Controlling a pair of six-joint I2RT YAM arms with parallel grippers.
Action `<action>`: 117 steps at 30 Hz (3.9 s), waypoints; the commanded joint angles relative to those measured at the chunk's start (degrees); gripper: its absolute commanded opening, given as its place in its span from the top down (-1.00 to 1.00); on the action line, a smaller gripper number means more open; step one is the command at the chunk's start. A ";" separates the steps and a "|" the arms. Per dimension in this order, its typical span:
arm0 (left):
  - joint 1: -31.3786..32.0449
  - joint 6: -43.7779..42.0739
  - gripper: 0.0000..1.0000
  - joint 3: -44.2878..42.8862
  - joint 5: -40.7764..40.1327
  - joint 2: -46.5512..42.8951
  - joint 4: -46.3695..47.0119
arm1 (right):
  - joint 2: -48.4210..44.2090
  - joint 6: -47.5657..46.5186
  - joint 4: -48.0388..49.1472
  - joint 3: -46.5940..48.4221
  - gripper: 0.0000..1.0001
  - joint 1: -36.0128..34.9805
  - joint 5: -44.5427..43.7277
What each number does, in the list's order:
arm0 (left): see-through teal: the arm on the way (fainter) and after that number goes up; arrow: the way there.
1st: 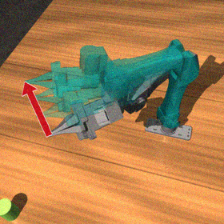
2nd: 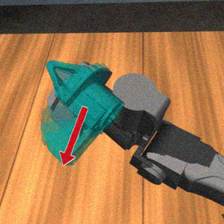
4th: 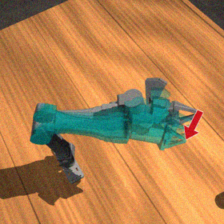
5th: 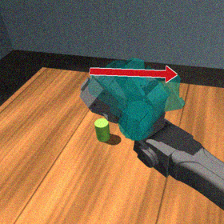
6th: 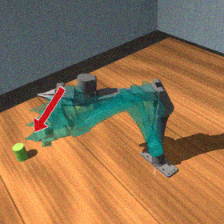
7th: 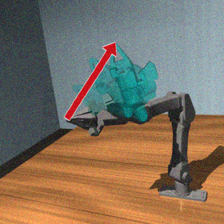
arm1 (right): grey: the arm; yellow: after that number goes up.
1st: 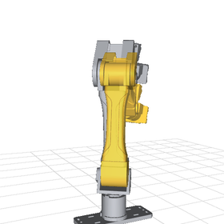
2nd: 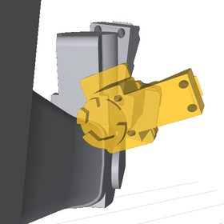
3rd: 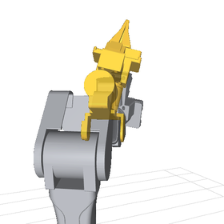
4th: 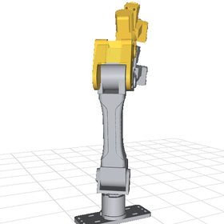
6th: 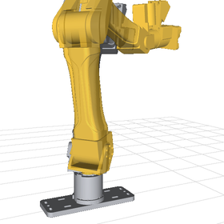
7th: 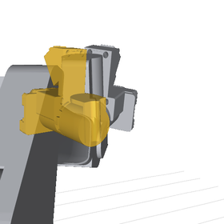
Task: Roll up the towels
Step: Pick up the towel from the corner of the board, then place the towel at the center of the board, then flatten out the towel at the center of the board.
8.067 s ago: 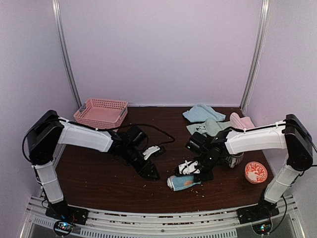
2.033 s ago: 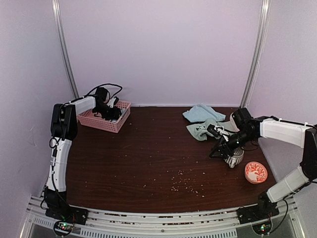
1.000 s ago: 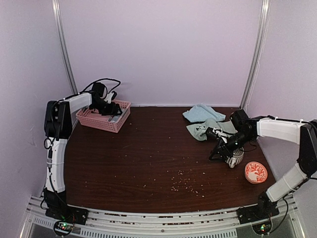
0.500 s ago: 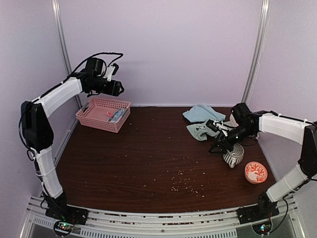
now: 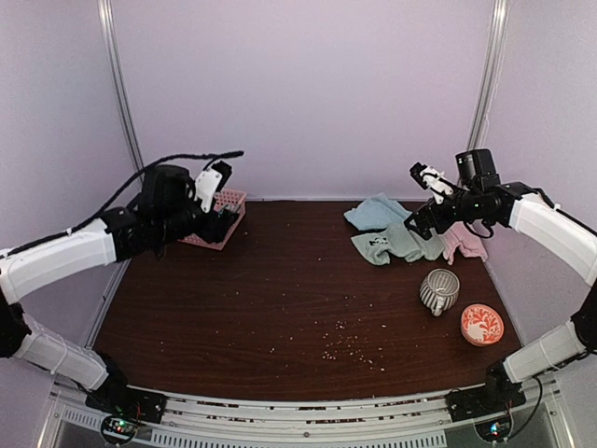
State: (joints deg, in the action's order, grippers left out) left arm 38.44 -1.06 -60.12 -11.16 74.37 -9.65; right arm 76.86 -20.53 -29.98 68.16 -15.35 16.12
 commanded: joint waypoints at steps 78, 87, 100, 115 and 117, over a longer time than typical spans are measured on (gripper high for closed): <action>7.79 30.70 -0.22 9.66 -20.05 4.03 2.62 | 32.62 14.51 -0.27 59.91 1.00 -8.47 37.29; 7.71 29.91 -0.27 11.36 -25.61 0.03 2.18 | 24.46 3.28 -11.22 45.50 1.00 -9.23 42.79; 7.71 23.86 -0.16 8.29 -12.59 7.83 1.70 | 17.45 -11.08 -23.46 14.49 0.84 -13.12 30.25; 7.71 25.72 -0.19 10.29 20.36 7.65 -11.39 | 14.12 -9.27 -17.33 8.06 -0.27 -13.77 6.80; 7.71 26.00 -0.19 11.31 22.51 7.76 -12.47 | 18.49 -6.92 -17.00 10.98 -0.27 -14.53 5.79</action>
State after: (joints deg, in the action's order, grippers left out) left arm 45.98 23.99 -50.78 1.69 83.70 -18.74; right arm 91.33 -35.29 -55.51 76.99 -28.75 29.39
